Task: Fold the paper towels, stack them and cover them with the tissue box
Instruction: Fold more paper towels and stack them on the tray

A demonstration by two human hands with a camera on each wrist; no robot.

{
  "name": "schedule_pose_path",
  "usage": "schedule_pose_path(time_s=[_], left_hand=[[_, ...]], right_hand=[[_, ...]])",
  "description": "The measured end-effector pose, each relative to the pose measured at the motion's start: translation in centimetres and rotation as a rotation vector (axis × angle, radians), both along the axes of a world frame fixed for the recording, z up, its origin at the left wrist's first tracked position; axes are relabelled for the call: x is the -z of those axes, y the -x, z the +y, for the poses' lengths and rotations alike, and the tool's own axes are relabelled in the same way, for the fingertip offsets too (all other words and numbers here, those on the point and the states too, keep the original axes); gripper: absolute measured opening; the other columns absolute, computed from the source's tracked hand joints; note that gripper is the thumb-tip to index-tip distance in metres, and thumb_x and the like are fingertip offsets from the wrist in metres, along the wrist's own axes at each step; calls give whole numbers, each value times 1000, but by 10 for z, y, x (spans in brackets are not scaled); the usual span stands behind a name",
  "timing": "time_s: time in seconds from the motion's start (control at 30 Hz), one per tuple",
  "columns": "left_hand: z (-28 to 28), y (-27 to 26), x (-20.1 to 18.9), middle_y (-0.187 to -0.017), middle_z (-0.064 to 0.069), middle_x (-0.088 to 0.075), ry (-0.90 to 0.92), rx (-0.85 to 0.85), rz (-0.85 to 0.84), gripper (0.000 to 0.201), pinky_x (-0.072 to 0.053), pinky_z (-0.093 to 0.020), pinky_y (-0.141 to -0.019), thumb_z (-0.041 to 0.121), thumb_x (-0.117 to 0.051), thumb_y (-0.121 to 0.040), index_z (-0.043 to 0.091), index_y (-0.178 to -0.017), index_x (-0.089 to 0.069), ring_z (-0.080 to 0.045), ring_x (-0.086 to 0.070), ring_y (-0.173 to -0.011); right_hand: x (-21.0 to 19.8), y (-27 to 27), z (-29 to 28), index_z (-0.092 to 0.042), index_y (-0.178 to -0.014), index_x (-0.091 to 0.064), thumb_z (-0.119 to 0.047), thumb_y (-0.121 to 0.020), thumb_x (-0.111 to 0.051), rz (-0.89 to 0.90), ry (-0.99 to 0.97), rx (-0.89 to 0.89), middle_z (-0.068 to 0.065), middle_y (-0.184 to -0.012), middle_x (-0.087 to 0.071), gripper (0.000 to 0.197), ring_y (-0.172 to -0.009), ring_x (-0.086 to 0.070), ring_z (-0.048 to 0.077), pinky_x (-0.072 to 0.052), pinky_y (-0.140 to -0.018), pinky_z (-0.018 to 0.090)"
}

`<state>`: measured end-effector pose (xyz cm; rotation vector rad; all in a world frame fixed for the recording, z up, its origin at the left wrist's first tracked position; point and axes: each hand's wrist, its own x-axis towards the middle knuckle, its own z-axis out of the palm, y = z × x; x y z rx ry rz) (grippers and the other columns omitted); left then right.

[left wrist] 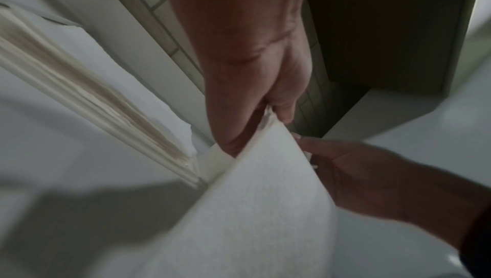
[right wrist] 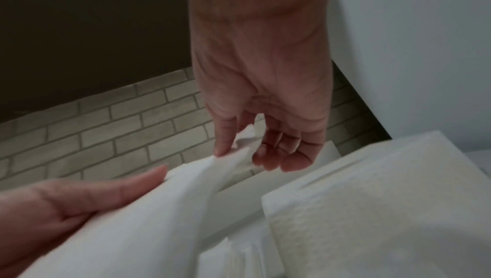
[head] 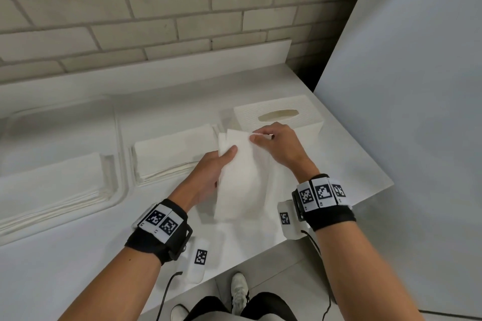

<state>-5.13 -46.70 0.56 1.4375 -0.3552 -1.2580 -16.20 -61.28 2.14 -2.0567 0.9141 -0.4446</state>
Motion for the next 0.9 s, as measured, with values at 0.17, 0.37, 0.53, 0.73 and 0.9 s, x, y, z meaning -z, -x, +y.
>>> schedule_pose_path(time_s=[0.17,0.37,0.53,0.73,0.9], left_hand=[[13,-25,4,-113,-13,-73,-3,-181,57,41,-53,-40,-90,35,-55,-96,4,-121,-64,-29,-69,-105],[31,-30,16,-119,-17,-70,4,-233,119,36,-53,-44,-92,12,-71,-85,1,-119,-65,-32,-68,-107],[39,-32,21,-110,-15,-73,-32,-392,21,33,-50,-50,-98,5,-72,-82,-1,-114,-67,-32,-69,-104],[46,-41,10,-102,-5,-73,-22,-442,-139,7,-50,-45,-97,14,-63,-92,15,-97,-68,-28,-67,-101],[46,-44,3,-108,5,-69,14,-466,-193,13,-45,-30,-87,27,-54,-98,25,-104,-65,-16,-63,-105]], right_hand=[[55,24,-21,-13,-105,-66,-43,-88,-62,378,-38,253,14,-114,-61,36,-108,-58,30,-43,-93,34],[87,22,3,-9,-133,-42,-42,-73,-79,558,-71,348,12,-135,-32,78,-126,-36,34,-39,-102,48],[86,10,6,-9,-134,-41,-26,-76,-79,527,-160,398,12,-137,-42,72,-127,-42,32,-34,-104,48],[77,14,13,-1,-122,-53,-6,-77,-75,148,-350,377,17,-118,-65,51,-110,-62,35,-51,-91,39],[19,15,27,-6,-109,-68,-4,-80,-72,-222,-613,76,13,-105,-74,29,-99,-71,31,-56,-89,45]])
